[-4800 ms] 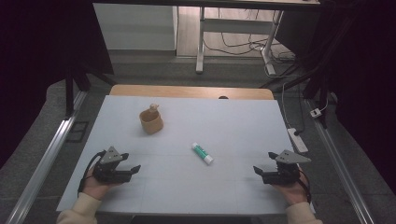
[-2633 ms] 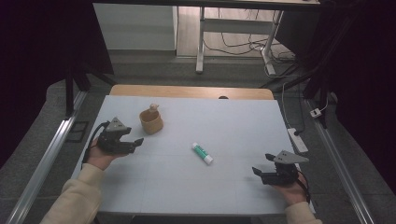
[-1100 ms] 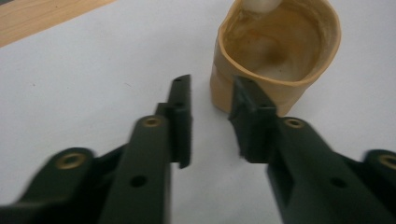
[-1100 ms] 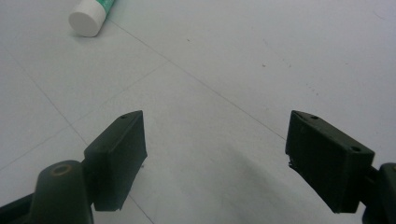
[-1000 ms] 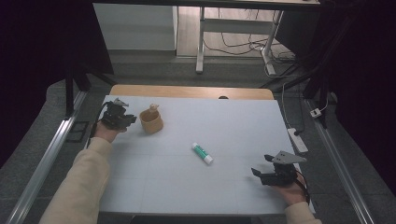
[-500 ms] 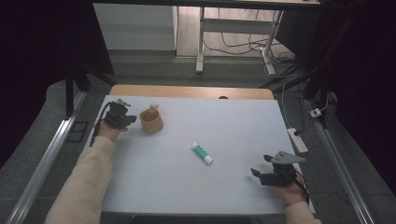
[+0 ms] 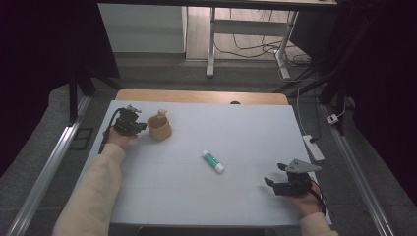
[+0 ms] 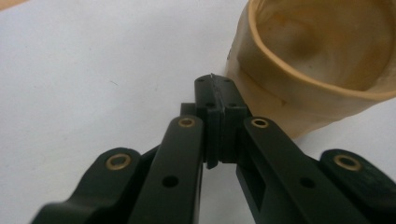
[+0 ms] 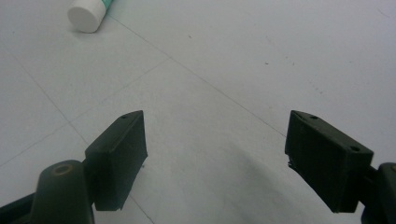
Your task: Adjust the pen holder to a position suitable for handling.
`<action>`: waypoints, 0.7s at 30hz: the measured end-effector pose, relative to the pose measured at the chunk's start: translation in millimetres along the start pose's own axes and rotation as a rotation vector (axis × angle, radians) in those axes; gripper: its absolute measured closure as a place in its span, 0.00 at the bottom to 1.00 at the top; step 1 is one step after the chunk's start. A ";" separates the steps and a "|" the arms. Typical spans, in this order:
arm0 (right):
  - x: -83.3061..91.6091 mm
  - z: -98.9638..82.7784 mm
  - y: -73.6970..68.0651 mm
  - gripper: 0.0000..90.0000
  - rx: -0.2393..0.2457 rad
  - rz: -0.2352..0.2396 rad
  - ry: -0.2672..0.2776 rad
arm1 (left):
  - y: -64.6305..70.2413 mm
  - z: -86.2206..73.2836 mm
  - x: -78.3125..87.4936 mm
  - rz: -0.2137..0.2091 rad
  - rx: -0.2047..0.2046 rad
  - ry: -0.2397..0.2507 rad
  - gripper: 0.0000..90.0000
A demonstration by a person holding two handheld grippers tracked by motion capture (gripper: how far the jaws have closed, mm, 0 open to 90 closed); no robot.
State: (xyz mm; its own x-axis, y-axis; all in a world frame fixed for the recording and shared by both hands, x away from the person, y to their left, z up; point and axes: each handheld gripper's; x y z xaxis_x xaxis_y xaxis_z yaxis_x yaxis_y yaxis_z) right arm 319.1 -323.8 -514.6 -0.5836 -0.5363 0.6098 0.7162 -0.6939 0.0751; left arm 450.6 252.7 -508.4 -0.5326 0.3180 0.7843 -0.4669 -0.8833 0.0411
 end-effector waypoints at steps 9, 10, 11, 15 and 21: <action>-0.5 -0.2 -0.4 0.23 -0.001 -0.007 -0.004 | 2.1 1.4 -3.1 -0.011 0.008 -0.005 0.99; -0.6 -0.2 -0.3 0.23 -0.001 -0.006 -0.004 | 2.3 1.5 -3.4 -0.009 0.007 -0.007 0.99; -0.7 -0.2 -0.3 0.23 0.000 -0.006 -0.004 | 2.4 1.5 -3.6 -0.008 0.007 -0.008 0.99; -0.7 -0.2 -0.4 0.23 -0.001 -0.005 -0.004 | 3.3 2.1 -5.1 -0.005 0.015 -0.011 0.99; -0.4 -0.1 -0.5 0.23 -0.002 -0.006 -0.003 | 5.5 3.9 -5.6 -0.011 0.029 -0.003 0.99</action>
Point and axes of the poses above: each handheld gripper's, and its own axes: x roughly backward along the jaws, z roughly out of its top, y roughly to its right
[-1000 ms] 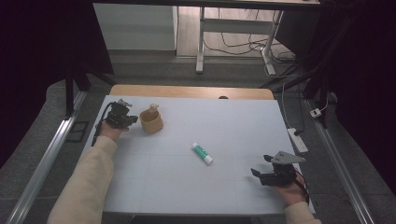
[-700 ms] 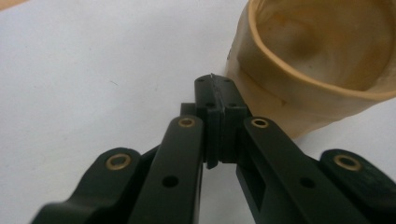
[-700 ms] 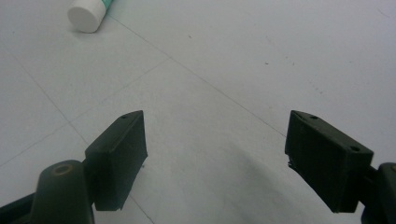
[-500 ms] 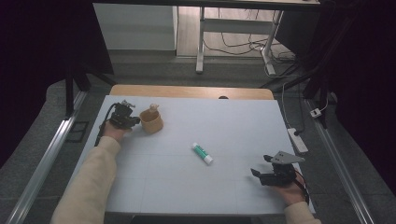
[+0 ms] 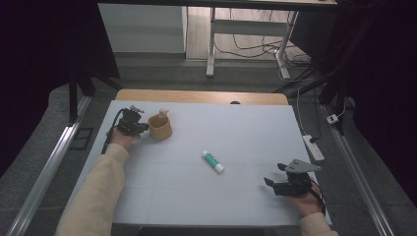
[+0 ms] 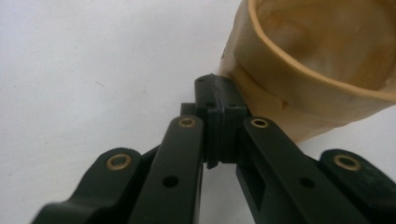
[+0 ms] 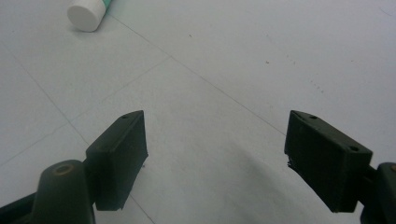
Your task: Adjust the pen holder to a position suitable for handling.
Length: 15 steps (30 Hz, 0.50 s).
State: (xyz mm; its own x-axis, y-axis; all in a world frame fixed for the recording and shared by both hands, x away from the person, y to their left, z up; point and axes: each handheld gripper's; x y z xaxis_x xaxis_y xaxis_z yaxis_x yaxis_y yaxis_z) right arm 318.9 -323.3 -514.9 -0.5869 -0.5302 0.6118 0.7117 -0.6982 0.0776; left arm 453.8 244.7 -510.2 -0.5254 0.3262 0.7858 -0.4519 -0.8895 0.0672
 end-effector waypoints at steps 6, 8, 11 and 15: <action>-0.6 0.0 -0.1 0.23 0.001 0.005 0.000 | 1.1 1.2 -0.3 -0.003 0.000 0.000 0.99; -0.5 0.0 -0.1 0.23 0.001 0.005 0.000 | 0.6 0.9 -0.7 -0.002 -0.001 -0.004 0.99; -0.7 0.0 -0.1 0.23 0.002 0.002 -0.001 | 0.0 0.4 -2.0 0.002 -0.002 -0.015 0.99; -1.5 -0.2 -0.1 0.23 0.000 0.008 0.002 | 0.9 0.2 -4.7 -0.004 -0.006 -0.027 0.99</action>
Point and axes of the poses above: each handheld gripper's, and its own axes: x roughly backward along the jaws, z roughly out of its top, y roughly to its right
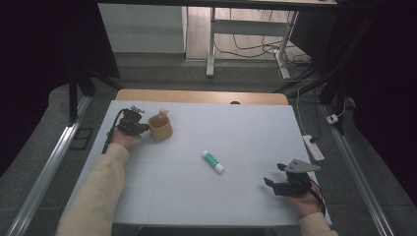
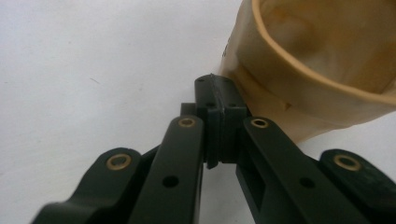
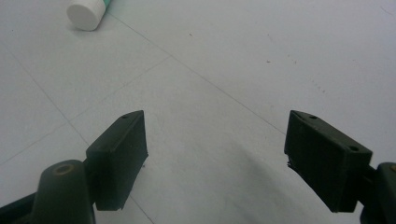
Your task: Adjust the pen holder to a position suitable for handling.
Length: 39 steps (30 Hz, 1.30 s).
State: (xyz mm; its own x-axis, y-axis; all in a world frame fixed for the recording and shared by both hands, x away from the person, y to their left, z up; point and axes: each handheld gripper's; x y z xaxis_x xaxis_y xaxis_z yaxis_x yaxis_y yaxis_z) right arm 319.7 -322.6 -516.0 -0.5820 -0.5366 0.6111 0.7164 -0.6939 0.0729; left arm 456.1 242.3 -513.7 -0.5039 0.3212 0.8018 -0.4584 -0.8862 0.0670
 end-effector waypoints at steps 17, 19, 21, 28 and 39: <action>-0.3 -0.1 0.1 0.23 0.003 0.001 -0.006 | 20.3 10.9 -10.7 -0.035 -0.042 0.005 0.99; -0.2 -0.1 0.1 0.23 0.001 0.001 -0.004 | 25.1 13.9 -12.9 -0.041 -0.050 0.005 0.99; -0.1 -0.1 0.1 0.23 0.001 0.001 -0.003 | 28.2 15.8 -14.7 -0.045 -0.054 0.008 0.99; -0.1 -0.1 -0.1 0.23 0.003 0.004 -0.004 | 38.7 22.8 -20.1 -0.059 -0.071 0.007 0.99; 0.3 -0.1 -0.1 0.23 0.004 0.006 -0.002 | 56.7 32.4 -27.8 -0.083 -0.101 0.010 0.99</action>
Point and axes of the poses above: each handheld gripper's, and its own axes: x roughly backward along the jaws, z roughly out of its top, y roughly to its right
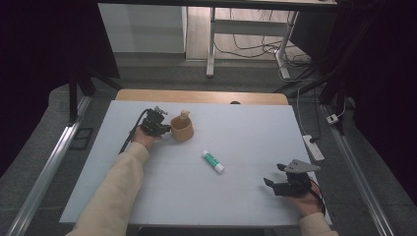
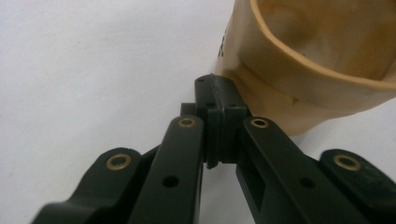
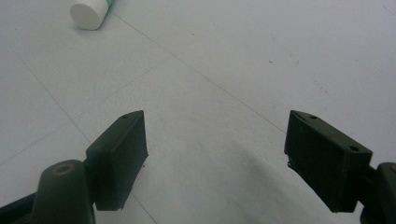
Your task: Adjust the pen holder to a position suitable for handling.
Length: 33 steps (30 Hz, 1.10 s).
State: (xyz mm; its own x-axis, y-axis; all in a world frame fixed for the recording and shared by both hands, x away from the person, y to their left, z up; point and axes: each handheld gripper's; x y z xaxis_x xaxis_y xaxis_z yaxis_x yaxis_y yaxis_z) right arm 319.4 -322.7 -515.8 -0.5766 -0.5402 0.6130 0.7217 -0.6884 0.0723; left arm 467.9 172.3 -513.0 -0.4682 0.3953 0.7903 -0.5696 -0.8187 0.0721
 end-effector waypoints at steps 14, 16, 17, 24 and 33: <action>-0.6 0.0 -0.2 0.23 0.002 0.003 -0.002 | 19.7 11.2 -8.9 -0.033 -0.034 -0.003 0.99; -0.6 0.0 -0.3 0.23 0.002 0.003 -0.002 | 22.9 13.6 -10.6 -0.037 -0.040 -0.003 0.99; -0.5 0.0 -0.3 0.23 0.003 0.003 -0.002 | 24.3 14.8 -11.2 -0.040 -0.045 -0.005 0.99; -0.2 -0.2 -0.1 0.23 0.002 0.004 -0.001 | 31.6 20.6 -16.3 -0.052 -0.050 0.000 0.99; -0.5 -0.2 -0.3 0.23 0.004 0.005 -0.004 | 37.0 26.0 -20.0 -0.055 -0.056 -0.002 0.99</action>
State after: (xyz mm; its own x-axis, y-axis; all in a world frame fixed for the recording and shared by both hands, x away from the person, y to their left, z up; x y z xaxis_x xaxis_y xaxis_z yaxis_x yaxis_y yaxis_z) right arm 319.4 -322.3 -516.3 -0.5713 -0.5420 0.6164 0.7265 -0.6834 0.0724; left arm 473.7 123.2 -510.2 -0.4337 0.4384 0.7872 -0.6311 -0.7713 0.0819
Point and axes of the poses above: each handheld gripper's, and its own axes: x roughly backward along the jaws, z roughly out of its top, y roughly to its right
